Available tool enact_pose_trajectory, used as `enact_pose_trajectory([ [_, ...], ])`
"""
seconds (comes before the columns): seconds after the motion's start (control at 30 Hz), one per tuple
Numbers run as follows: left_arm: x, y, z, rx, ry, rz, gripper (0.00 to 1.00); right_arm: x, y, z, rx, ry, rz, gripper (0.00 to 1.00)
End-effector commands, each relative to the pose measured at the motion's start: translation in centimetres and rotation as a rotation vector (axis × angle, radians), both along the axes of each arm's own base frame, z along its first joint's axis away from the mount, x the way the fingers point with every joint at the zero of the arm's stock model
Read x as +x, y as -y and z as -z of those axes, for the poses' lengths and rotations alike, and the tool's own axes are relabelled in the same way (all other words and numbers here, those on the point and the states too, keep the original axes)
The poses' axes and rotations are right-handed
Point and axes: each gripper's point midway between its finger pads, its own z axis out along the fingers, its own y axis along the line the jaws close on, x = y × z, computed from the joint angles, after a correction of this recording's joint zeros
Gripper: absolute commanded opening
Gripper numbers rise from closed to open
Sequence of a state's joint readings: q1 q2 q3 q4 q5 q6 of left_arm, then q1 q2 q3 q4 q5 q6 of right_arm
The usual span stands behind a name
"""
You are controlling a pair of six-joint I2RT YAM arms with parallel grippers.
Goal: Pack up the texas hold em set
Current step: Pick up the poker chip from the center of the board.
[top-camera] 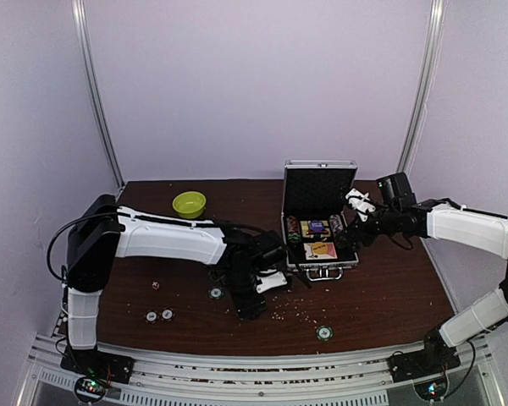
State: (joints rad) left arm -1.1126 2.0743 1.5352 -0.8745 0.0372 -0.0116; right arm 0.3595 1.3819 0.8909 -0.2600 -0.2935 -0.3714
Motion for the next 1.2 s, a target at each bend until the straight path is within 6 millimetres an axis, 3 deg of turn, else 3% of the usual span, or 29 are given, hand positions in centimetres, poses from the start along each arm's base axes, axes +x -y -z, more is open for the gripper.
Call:
enact_pose_trajectory([
  [0.0,-0.8,0.3,1.1,0.013,-0.052,-0.011,0.58,-0.9,-0.5,-0.6,0.022,0.002,-0.041,0.97],
  [0.4,-1.2,-2.3,1.5,0.108,-0.046,-0.049,0.57,-1.2,-0.8,-0.8,0.013,0.004,-0.06,0.97],
  [0.67,-1.9,-1.6,2.2,0.085,-0.093,-0.014,0.45,-1.2,-0.8,-0.5,-0.022,0.02,-0.065,0.97],
  [0.93,-2.2,-3.3,3.5,0.175,-0.102,-0.009,0.47,-1.2,-0.8,-0.4,-0.043,0.025,-0.065,0.96],
  [1.17,-3.0,-3.1,3.9,0.161,-0.154,-0.017,0.37,-1.5,-1.2,-0.1,-0.047,0.016,-0.079,0.96],
])
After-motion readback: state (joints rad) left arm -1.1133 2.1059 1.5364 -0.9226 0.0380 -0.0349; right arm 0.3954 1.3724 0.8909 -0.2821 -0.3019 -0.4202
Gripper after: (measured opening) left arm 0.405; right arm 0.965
